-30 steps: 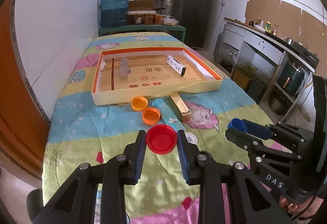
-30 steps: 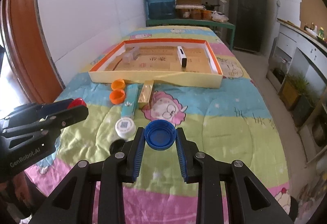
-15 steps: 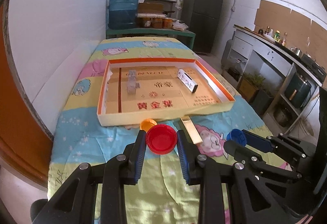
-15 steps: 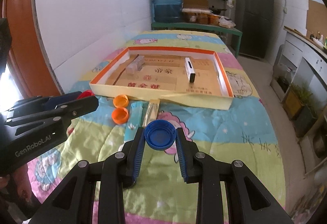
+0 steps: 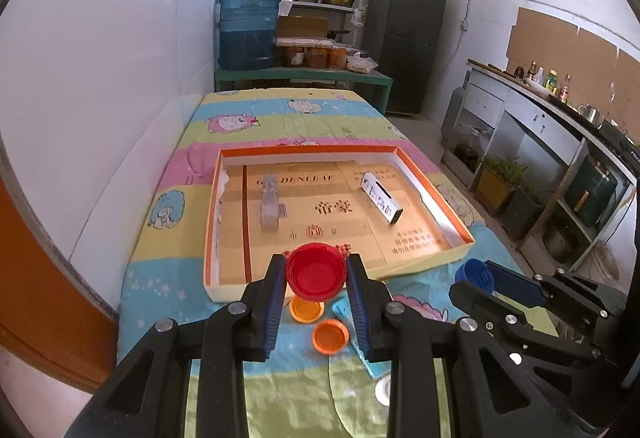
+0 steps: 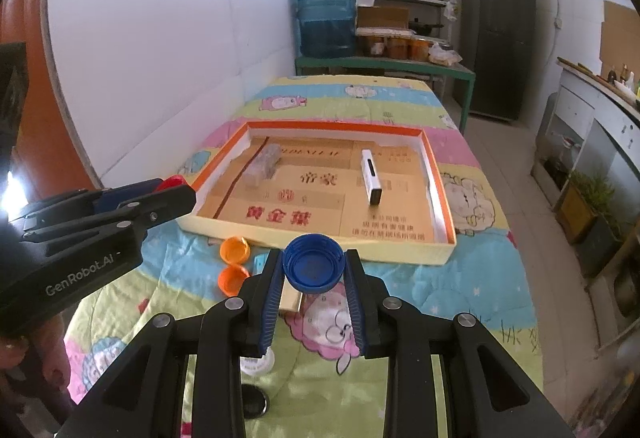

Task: Organize rigid objects
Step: 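Carry the red and blue caps into the box lid with both grippers, then open both grippers to drop the caps onto the box lid, then withdraw both tools from the box lid toward the loose items on the quilt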

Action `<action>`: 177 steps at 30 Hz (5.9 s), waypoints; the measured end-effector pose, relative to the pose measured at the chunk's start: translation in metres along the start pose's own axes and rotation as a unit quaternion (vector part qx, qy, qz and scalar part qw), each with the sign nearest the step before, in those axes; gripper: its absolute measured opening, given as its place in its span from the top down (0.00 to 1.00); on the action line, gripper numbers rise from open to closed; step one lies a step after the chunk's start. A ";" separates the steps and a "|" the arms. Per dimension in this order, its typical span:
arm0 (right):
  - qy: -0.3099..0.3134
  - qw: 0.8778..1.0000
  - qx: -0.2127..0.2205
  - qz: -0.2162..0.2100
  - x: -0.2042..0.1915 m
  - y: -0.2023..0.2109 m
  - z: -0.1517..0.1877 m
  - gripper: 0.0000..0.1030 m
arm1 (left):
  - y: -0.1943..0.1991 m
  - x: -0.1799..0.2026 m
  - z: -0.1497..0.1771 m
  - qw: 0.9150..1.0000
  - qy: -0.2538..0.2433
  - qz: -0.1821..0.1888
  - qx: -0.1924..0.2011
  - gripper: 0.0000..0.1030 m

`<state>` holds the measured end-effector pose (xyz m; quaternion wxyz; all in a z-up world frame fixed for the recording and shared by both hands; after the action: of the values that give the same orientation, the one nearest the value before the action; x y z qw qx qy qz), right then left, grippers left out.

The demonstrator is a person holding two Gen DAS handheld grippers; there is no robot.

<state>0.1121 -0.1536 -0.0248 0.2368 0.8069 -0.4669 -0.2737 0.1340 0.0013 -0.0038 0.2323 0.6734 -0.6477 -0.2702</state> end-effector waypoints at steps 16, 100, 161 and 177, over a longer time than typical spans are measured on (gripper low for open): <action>-0.002 1.000 -0.005 -0.010 0.013 -0.026 -0.035 0.70 | -0.035 -0.013 -0.025 1.000 0.018 -0.006 -0.022 0.70; -0.029 0.997 -0.074 -0.014 0.055 -0.134 -0.045 0.61 | -0.120 -0.029 -0.022 0.997 0.035 -0.036 -0.065 0.70; -0.011 1.000 -0.019 0.009 -0.004 -0.017 -0.017 0.61 | 0.001 -0.035 0.005 0.999 0.029 -0.030 -0.002 0.70; -0.019 1.000 -0.021 0.014 -0.014 0.007 0.011 0.54 | 0.021 -0.037 0.026 0.999 0.030 -0.023 0.000 0.70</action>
<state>0.0950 -0.1460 -0.0257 0.2487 0.7897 -0.4770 -0.2951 0.1001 0.0377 -0.0071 0.2453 0.6960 -0.6248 -0.2551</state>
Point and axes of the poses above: each gripper's, at about its wrist camera, not at the fingertips, and y roughly against the way its jaws point, x to its right, z to its underside, the point moved 1 cm from there along -y, roughly the way its jaws point, and after that the axes turned 15 degrees about -z, right-handed, at the moved point
